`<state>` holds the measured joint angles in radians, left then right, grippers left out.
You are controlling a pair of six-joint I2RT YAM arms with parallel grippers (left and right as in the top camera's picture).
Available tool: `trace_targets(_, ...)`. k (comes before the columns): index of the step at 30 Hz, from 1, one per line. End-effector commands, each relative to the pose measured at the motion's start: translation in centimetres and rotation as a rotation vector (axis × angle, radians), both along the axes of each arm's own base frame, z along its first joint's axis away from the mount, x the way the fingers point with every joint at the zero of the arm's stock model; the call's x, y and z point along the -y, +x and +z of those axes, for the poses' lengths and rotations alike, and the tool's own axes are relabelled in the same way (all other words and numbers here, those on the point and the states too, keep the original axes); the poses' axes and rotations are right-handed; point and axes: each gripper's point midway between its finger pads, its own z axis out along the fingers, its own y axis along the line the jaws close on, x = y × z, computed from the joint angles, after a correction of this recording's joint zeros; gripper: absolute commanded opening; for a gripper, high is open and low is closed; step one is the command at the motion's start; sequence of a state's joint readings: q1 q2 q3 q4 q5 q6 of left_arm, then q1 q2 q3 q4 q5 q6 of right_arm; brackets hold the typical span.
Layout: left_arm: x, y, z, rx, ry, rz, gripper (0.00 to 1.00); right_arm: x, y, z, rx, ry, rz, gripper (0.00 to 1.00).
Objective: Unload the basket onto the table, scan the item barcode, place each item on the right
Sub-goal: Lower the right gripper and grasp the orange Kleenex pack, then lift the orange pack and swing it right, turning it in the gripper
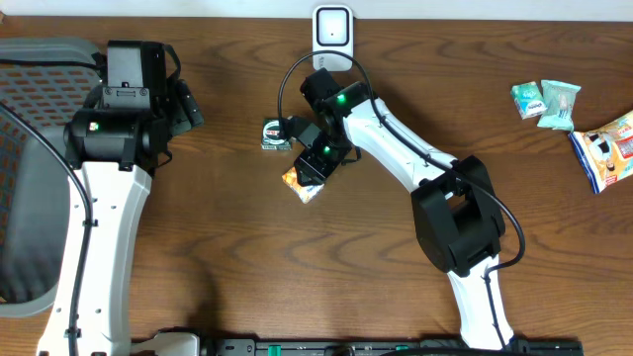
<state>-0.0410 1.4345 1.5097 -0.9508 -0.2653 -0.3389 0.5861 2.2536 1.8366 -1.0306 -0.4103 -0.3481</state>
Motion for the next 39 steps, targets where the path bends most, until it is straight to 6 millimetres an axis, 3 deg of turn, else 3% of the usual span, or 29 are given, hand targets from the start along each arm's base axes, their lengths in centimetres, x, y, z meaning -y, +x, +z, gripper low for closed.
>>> trace_targets(1, -0.3, 0.0, 0.0, -0.007, 0.018, 0.001, 0.98, -0.1, -0.3, 0.4, 0.017, 0.026, 0.023, 0.48)
trace_targets(8, -0.3, 0.0, 0.0, -0.007, 0.018, 0.001, 0.98, 0.3, -0.9, -2.2, 0.014, 0.024, 0.023, 0.48)
trace_targets(9, -0.3, 0.0, 0.0, -0.007, 0.018, 0.001, 0.97, 0.4, -1.0, -2.5, 0.011, 0.022, 0.023, 0.45)
trace_targets(12, -0.3, 0.0, 0.0, -0.007, 0.018, 0.001, 0.98, 0.6, -1.5, -3.1, -0.002, 0.015, 0.023, 0.19)
trace_targets(15, -0.3, 0.0, 0.0, -0.007, 0.018, 0.001, 0.98, 0.6, -1.4, -3.1, -0.004, 0.015, 0.013, 0.04)
trace_targets(20, -0.3, 0.0, 0.0, -0.007, 0.018, 0.001, 0.98, 0.4, -1.0, -2.5, -0.006, 0.037, 0.0, 0.01)
trace_targets(25, -0.3, 0.0, 0.0, -0.007, 0.018, 0.001, 0.98, -0.2, -0.2, -0.6, -0.039, 0.13, -0.016, 0.01)
trace_targets(33, -0.3, 0.0, 0.0, -0.007, 0.018, 0.001, 0.98, 0.3, 2.0, 4.1, -0.153, 0.389, -0.098, 0.01)
trace_targets(39, -0.3, 0.0, 0.0, -0.007, 0.018, 0.001, 0.98, 2.4, 3.8, 10.2, -0.302, 0.772, -0.149, 0.01)
